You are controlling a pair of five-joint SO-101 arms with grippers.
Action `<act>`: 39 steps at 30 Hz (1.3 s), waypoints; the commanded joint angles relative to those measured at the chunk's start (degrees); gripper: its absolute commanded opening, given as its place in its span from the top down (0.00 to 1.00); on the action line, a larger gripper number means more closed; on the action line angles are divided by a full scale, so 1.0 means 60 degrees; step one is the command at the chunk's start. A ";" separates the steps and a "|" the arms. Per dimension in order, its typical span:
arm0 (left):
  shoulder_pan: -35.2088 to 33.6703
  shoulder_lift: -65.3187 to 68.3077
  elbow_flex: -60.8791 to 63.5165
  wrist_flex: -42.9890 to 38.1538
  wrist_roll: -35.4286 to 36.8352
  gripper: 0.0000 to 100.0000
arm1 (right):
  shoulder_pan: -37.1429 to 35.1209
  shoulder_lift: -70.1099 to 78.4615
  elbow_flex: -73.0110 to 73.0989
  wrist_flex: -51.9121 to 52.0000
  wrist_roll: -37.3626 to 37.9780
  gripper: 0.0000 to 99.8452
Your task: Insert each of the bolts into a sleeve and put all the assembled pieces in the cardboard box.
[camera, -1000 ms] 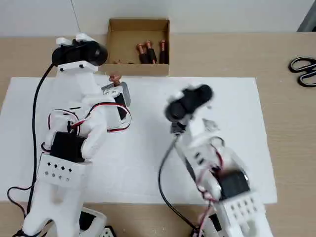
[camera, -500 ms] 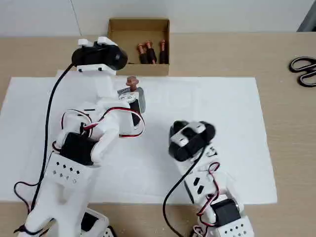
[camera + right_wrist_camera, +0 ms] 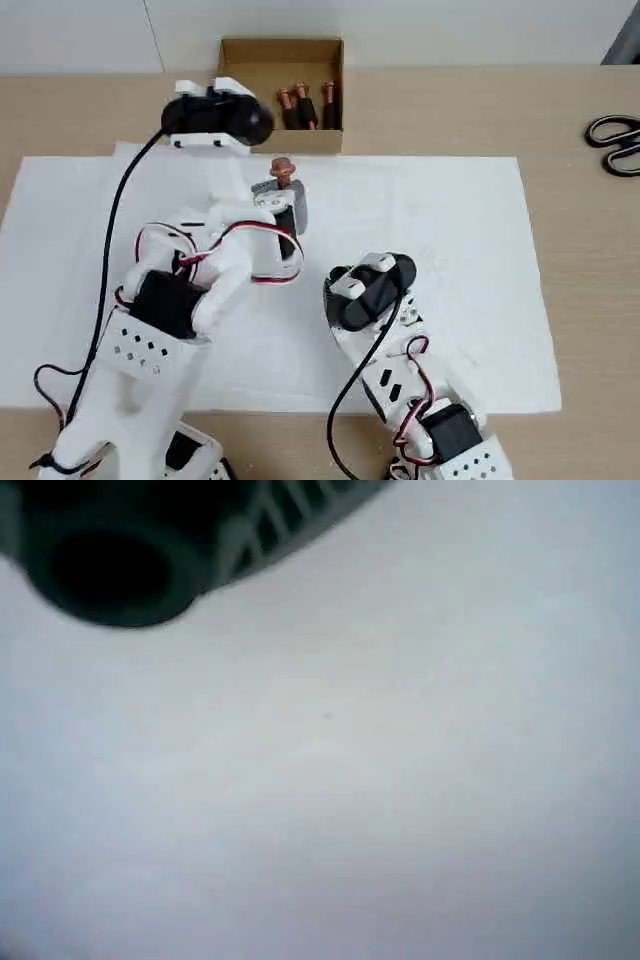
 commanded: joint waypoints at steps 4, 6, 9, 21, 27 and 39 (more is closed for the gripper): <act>0.0220 -0.0044 -0.0476 -0.1070 0.0059 0.99 | 0.0198 -0.0183 -0.0718 0.0374 -0.0176 1.00; 0.0396 -0.0044 -0.0462 -0.1143 0.0059 0.99 | 0.0198 -0.0183 -0.0703 0.0374 -0.0176 1.00; 0.0674 -0.0029 -0.0125 -0.1289 0.0015 0.99 | 0.0198 -0.0183 -0.0747 0.0374 -0.0381 1.00; 0.0674 -0.0117 0.0755 -0.2476 0.0015 0.99 | 0.0198 0.0476 -0.2271 0.1531 0.0103 1.00; 0.0674 -0.0132 0.0755 -0.2476 0.0044 0.99 | 0.0183 0.2396 -0.3531 0.1707 0.0147 1.00; 0.0733 -0.0073 0.0828 -0.2300 0.0117 0.99 | 0.0183 0.4095 -0.3678 -0.0388 0.0059 1.00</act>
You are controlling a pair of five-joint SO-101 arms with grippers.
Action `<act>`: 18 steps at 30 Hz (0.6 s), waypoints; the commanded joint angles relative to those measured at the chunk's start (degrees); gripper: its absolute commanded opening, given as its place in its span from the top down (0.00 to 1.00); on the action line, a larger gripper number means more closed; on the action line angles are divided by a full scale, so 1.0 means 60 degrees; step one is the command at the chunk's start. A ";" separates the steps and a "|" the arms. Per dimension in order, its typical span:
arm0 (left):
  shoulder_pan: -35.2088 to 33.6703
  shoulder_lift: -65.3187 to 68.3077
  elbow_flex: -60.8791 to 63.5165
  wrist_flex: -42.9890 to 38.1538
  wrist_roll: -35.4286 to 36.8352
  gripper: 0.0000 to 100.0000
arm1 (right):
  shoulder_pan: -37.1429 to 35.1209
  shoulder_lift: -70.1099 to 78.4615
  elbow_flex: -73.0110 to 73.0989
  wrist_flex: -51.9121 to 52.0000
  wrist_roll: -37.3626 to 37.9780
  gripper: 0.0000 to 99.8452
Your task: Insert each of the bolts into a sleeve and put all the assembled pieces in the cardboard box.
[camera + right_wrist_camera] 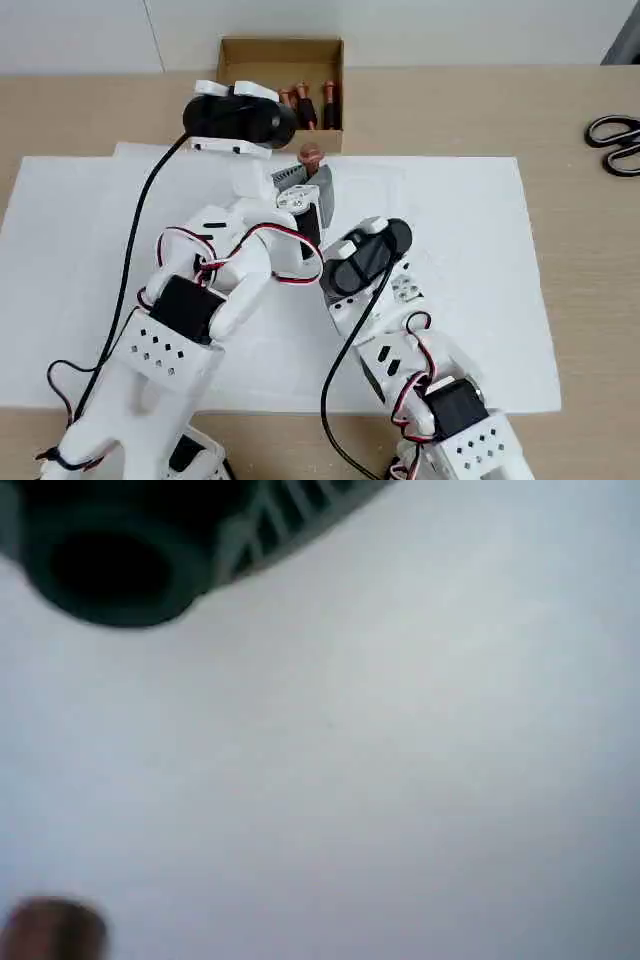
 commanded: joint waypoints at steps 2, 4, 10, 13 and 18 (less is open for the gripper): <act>0.0073 -0.0059 -0.0007 0.0103 0.0601 0.99 | 0.0051 0.0110 -0.0527 -0.0623 -0.0249 1.00; 0.0073 -0.0059 -0.0007 0.0220 0.1172 0.99 | 0.0051 0.0110 -0.0527 -0.0637 -0.0498 1.00; 0.0073 -0.0059 0.0315 0.0088 0.1377 0.99 | 0.0051 0.0081 -0.0557 -0.0637 -0.0542 1.00; 0.0088 -0.0117 0.0784 -0.0366 0.1377 0.99 | 0.0022 0.0066 -0.0557 -0.0637 -0.0542 1.00; 0.0103 -0.0117 0.1077 -0.0586 0.1377 0.99 | 0.0007 0.0037 -0.0557 -0.0623 -0.0542 1.00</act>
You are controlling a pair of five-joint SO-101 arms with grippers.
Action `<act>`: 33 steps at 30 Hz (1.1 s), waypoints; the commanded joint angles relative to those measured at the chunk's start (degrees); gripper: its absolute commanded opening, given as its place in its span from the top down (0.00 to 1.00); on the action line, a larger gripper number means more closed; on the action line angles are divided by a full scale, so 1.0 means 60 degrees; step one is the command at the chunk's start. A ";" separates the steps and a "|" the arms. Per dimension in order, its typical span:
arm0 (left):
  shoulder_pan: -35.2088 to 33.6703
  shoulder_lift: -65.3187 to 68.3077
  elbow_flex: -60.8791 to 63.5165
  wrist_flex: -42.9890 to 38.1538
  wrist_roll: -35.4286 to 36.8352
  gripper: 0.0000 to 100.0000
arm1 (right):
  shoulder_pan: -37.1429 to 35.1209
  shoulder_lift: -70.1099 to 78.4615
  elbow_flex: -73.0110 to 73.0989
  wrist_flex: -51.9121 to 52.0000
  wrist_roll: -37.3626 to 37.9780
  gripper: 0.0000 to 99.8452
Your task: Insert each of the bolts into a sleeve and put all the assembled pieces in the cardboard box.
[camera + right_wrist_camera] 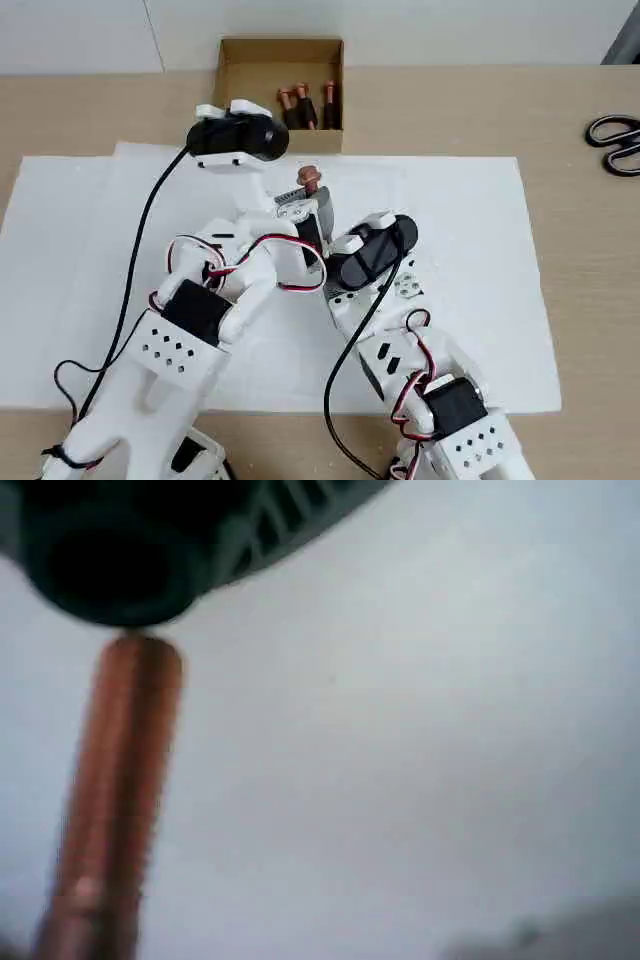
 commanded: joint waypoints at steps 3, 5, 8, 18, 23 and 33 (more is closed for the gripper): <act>0.0249 -0.0132 -0.0037 -0.0293 0.0073 0.99 | 0.0007 -0.0007 -0.0557 -0.0242 -0.0132 1.00; 0.0440 -0.0132 -0.0110 -0.0293 0.0073 0.99 | 0.0007 0.0022 -0.0557 -0.0242 -0.0132 1.00; 0.0498 -0.0132 -0.0125 -0.0293 -0.0278 0.99 | 0.0007 0.0022 -0.0557 -0.0242 -0.0132 1.00; 0.0132 -0.0586 -0.0462 -0.0469 -0.0410 0.99 | 0.0007 0.0051 -0.0557 -0.0242 -0.0132 1.00; 0.0073 -0.0821 -0.0300 -0.0308 -0.0410 0.99 | 0.0007 0.0051 -0.0557 -0.0242 -0.0132 1.00; 0.0366 -0.0821 -0.0374 0.0029 -0.0396 0.99 | 0.0007 0.0051 -0.0527 -0.0242 -0.0132 1.00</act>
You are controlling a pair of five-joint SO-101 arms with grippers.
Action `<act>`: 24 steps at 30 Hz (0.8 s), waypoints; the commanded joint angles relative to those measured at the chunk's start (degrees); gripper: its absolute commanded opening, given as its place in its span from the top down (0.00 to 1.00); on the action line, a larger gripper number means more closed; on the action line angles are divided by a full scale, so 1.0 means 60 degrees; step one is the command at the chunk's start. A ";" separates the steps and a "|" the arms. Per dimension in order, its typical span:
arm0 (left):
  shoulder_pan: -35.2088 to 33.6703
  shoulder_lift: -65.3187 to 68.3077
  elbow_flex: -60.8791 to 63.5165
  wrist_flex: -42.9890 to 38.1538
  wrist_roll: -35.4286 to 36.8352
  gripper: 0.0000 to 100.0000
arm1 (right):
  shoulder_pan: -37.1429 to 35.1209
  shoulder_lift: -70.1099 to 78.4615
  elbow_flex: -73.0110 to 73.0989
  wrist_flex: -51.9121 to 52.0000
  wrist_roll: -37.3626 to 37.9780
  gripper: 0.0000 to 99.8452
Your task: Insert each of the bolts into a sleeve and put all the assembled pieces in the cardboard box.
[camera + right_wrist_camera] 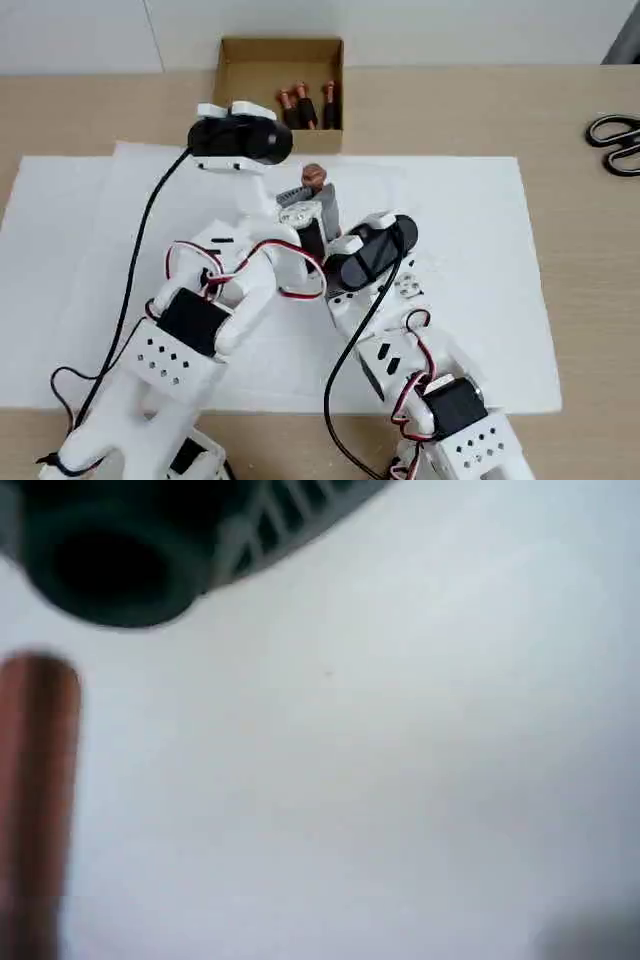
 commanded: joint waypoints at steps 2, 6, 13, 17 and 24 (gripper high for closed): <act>0.0015 -0.0381 -0.0403 0.0073 -0.0044 0.99 | 0.0022 0.0051 -0.0527 -0.0242 -0.0132 1.00; 0.0044 -0.0396 -0.0403 0.0088 -0.0044 0.99 | 0.0022 0.0051 -0.0527 -0.0242 -0.0132 1.00; 0.0073 -0.0396 -0.1136 0.0952 -0.0044 0.99 | 0.0022 0.0051 -0.0527 -0.0242 -0.0132 1.00; 0.0073 -0.0396 -0.1179 0.1128 -0.0044 0.99 | 0.0022 0.0051 -0.0527 -0.0242 -0.0132 1.00; 0.0088 -0.0337 -0.1150 0.1114 -0.0044 0.99 | 0.0022 0.0051 -0.0527 -0.0242 -0.0132 1.00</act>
